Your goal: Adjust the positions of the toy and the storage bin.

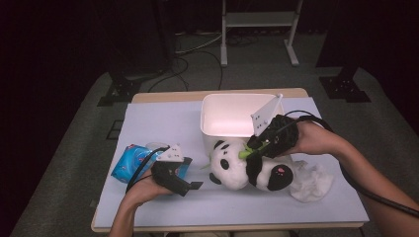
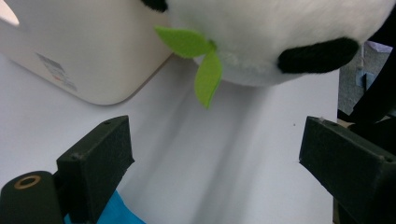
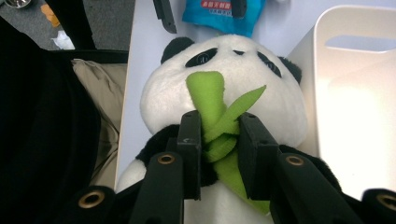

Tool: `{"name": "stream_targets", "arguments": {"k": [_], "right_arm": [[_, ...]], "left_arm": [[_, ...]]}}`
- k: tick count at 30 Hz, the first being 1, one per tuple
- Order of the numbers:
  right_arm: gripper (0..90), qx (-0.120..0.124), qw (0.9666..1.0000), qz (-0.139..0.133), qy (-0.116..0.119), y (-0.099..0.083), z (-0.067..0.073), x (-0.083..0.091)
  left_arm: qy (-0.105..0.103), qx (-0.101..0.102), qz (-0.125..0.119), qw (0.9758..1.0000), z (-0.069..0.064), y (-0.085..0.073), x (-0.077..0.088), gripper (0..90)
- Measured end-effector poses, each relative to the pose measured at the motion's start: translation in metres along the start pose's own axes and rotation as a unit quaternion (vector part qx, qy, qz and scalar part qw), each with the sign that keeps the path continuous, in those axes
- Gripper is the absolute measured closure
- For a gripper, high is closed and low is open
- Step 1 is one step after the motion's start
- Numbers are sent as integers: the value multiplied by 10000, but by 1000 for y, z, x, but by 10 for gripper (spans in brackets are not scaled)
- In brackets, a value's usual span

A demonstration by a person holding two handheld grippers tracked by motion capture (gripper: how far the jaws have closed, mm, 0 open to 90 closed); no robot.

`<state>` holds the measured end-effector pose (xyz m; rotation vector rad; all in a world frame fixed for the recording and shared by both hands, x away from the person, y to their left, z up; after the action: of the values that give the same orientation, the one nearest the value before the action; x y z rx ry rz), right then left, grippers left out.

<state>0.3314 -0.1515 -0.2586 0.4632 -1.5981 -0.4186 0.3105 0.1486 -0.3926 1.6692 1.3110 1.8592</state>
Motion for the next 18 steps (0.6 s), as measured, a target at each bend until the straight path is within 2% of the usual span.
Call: {"name": "stream_targets", "arguments": {"k": [6, 11, 18], "right_arm": [[714, 25, 9999, -25, -101, 9, 1, 15], [714, 132, 9997, -87, -160, 18, -1, 25], [715, 140, 9995, -65, -258, 26, -4, 36]], "left_arm": [[-14, -38, 19, 10000, 0, 1, 1, 89], [6, 12, -25, 10000, 2, 1, 2, 89], [9, 12, -45, 10000, 3, 0, 5, 89]]}}
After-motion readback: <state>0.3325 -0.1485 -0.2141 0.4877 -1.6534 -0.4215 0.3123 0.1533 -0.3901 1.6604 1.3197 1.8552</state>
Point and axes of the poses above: each handheld gripper's, and its own axes: x roughly backward along the jaws, y roughly out of its top, z roughly to its left, the point moved 1 cm from there along -x, roughly forward along the jaws, and after that the axes turned 1 degree about x, right-handed, at the moved point
